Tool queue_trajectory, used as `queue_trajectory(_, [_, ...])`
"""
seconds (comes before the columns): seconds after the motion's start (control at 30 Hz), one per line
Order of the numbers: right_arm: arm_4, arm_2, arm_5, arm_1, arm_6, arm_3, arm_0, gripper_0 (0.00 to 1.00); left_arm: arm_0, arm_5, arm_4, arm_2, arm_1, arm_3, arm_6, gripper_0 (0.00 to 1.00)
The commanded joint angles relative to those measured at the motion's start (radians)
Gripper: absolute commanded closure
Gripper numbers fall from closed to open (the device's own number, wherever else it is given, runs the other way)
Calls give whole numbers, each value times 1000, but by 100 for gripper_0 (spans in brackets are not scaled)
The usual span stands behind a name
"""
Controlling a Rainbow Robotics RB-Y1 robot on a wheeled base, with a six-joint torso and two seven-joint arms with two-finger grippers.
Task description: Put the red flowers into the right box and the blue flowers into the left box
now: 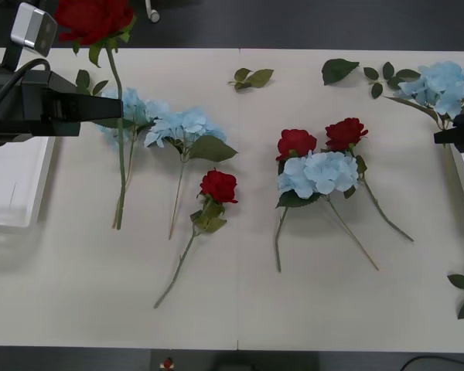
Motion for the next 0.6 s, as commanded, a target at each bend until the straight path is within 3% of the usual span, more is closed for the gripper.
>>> queue_trajectory(0.03, [95,-3,-21,24,-19,63,-22,100,-57,-72,65,-86,12,-12,-44,100])
queue_trajectory(0.43, [213,-2,-76,93,-19,135,-22,100,-163,-210,98,-279,-15,-12,-90,100])
queue_trajectory(0.5, [220,-2,-78,97,-18,137,-22,93,-184,-242,97,-313,-18,-12,-99,100])
queue_trajectory(0.53, [226,0,-78,99,-18,138,-22,80,-201,-265,97,-336,-18,-12,-104,100])
queue_trajectory(0.6, [232,5,-79,99,-16,138,-22,68,-214,-293,91,-354,-18,-12,-111,100])
